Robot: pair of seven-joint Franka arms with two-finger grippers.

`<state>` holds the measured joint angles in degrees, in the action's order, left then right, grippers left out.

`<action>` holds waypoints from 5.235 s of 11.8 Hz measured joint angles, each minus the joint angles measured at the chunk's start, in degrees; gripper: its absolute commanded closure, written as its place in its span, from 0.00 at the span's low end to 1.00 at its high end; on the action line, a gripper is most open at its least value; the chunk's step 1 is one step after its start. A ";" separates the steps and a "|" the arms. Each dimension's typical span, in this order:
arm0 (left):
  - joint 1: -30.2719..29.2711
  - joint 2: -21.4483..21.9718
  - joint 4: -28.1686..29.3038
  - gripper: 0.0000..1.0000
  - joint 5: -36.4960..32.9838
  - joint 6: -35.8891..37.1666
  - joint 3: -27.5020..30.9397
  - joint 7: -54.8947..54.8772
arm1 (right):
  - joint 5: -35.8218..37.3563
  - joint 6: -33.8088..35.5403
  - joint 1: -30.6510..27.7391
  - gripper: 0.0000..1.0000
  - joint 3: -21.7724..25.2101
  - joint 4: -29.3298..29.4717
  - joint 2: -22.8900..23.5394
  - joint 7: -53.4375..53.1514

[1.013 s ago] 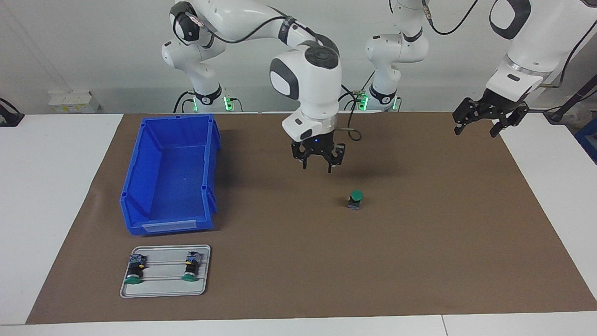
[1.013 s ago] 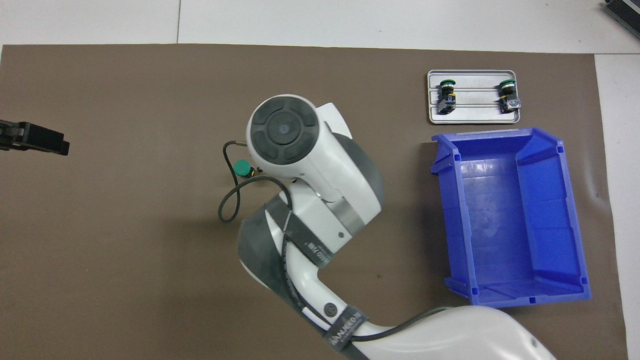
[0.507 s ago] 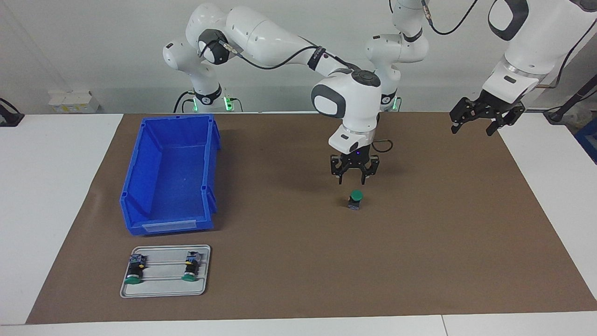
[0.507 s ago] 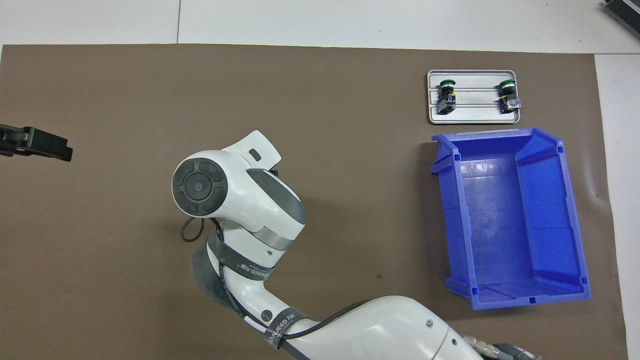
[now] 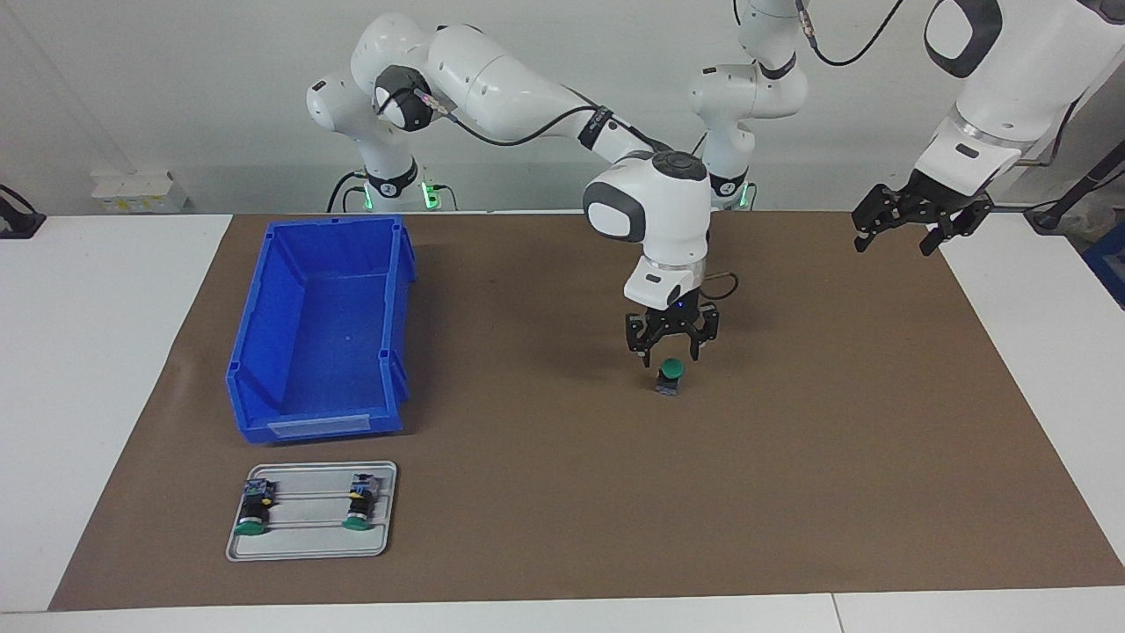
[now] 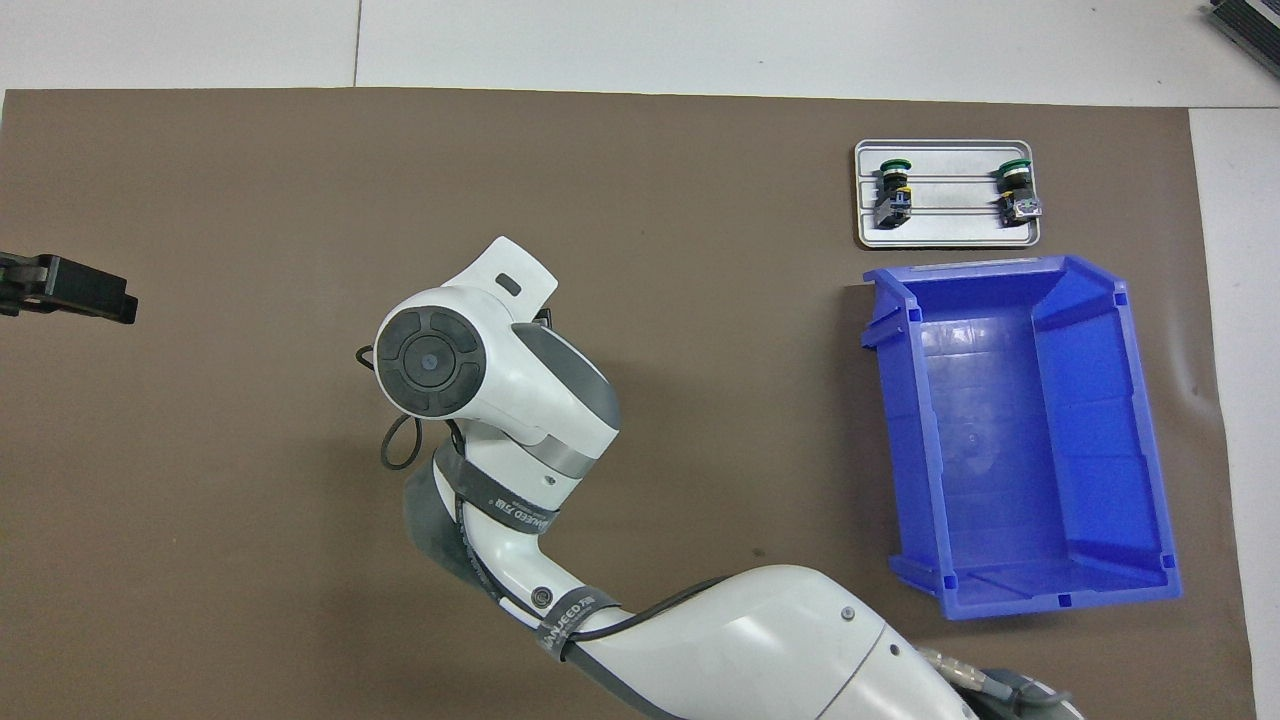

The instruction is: Place and press button with both arms

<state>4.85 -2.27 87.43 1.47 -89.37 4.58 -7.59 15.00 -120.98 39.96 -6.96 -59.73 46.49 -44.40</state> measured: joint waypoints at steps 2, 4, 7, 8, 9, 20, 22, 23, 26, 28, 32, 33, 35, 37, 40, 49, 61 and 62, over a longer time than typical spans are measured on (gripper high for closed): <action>0.00 0.00 0.00 0.00 0.00 0.00 -0.01 0.00 | -0.01 -0.91 -0.06 0.14 0.00 -0.18 0.15 1.36; 0.00 0.00 0.00 0.00 0.00 0.01 -0.01 0.00 | -0.01 -1.85 0.10 0.15 -0.02 -0.44 0.95 1.56; 0.00 0.00 0.00 0.00 0.00 0.02 -0.01 0.00 | -0.01 -2.29 1.18 0.17 -0.13 -0.53 3.46 1.27; 0.00 0.00 0.00 0.00 0.00 0.02 -0.01 0.00 | -0.01 -2.26 1.74 0.19 -0.13 -0.53 4.00 0.83; 0.00 0.00 0.00 0.00 0.00 0.02 -0.01 0.00 | -0.01 -2.19 2.05 0.20 -0.13 -0.53 4.16 0.66; 0.00 0.00 0.00 0.00 0.00 0.03 -0.01 0.00 | -0.01 -2.41 1.71 0.50 0.23 -0.09 4.16 -3.97; 0.00 0.00 0.00 0.00 0.00 0.04 -0.01 0.00 | -0.01 -2.43 1.86 0.59 0.22 -0.09 4.16 -4.02; 0.00 0.00 0.00 0.00 0.00 0.04 -0.01 0.00 | -0.01 -2.43 1.94 0.61 0.22 -0.09 4.16 -4.03; 0.00 0.00 0.00 0.00 0.00 0.04 -0.01 0.00 | -0.01 -2.44 1.98 0.79 0.21 -0.09 4.16 -4.07; 0.00 0.00 0.00 0.00 0.00 0.04 -0.01 0.00 | -0.01 -2.48 1.97 0.89 0.21 -0.09 4.16 -4.08; 0.00 0.00 0.00 0.00 0.00 0.04 -0.01 0.00 | -0.01 -2.66 1.13 0.93 0.41 -0.02 4.15 -4.09; 0.00 0.00 0.00 0.00 0.00 0.04 -0.01 0.00 | -0.01 -2.45 0.14 0.93 0.50 0.18 4.11 -4.09; 0.00 0.00 0.00 0.00 0.00 0.05 -0.01 0.00 | -0.01 0.04 -3.38 0.97 0.58 0.82 3.33 -2.37; 0.00 0.00 0.00 0.00 0.00 0.05 -0.01 0.00 | -0.03 4.14 -7.64 1.00 0.60 1.56 0.87 0.99; 0.00 0.00 0.00 0.00 0.00 0.05 -0.01 0.00 | -0.31 13.37 -14.96 1.00 0.63 2.33 -6.67 10.24; 0.00 0.00 0.00 0.00 0.00 0.05 -0.01 0.00 | -10.70 19.32 -41.47 0.99 0.59 -20.99 -34.59 31.95; 0.00 0.00 0.00 0.00 0.00 0.06 -0.01 0.00 | -13.88 -13.94 -47.27 1.00 0.57 -64.26 -48.48 26.55; 0.00 0.00 0.00 0.00 0.00 0.06 -0.01 0.00 | -13.86 -14.85 -47.20 1.00 0.59 -64.34 -47.56 23.38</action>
<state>4.85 -2.27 87.43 1.47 -89.31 4.57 -7.59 1.14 -135.83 -7.24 -6.37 -124.07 -1.07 -21.02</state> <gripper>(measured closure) 0.000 0.630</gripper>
